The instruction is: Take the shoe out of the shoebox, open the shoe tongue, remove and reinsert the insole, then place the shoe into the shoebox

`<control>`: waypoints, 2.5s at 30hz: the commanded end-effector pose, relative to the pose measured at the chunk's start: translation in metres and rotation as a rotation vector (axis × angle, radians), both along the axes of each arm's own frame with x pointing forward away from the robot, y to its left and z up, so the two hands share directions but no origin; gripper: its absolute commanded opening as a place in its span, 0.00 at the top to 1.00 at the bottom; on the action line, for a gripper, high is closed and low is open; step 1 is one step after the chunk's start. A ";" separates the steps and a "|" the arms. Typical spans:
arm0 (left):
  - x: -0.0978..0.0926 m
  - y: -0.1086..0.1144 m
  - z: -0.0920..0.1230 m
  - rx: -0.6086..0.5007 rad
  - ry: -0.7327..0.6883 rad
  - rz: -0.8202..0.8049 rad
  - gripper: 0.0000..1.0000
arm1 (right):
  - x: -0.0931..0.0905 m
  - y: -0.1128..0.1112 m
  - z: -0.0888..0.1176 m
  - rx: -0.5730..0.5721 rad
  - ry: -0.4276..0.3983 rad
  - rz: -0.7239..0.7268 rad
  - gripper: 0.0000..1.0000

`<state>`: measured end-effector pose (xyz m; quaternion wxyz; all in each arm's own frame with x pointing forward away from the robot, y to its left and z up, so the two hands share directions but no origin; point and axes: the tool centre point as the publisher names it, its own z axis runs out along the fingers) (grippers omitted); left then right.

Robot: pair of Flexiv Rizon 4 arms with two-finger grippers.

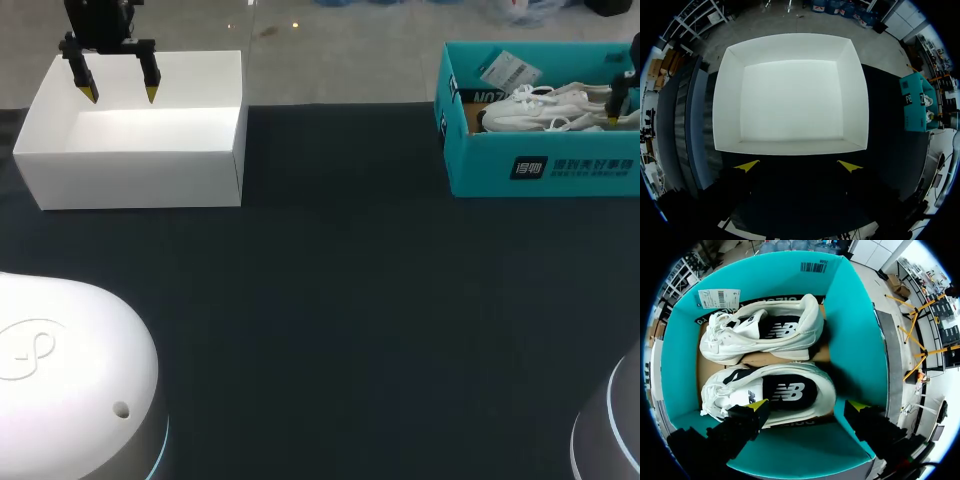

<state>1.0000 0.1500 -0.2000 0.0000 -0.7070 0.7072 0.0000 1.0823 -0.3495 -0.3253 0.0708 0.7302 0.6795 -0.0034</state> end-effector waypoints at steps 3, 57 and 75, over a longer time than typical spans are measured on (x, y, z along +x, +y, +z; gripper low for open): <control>0.000 0.000 0.000 0.000 0.000 0.000 0.00 | 0.009 0.000 -0.015 -0.010 0.024 -0.007 0.01; 0.000 0.000 0.000 0.000 0.000 0.000 0.00 | -0.004 -0.012 0.116 -0.046 0.034 -0.243 1.00; 0.000 0.000 0.000 0.000 0.000 0.000 0.00 | -0.007 0.006 0.186 0.003 -0.040 -0.281 1.00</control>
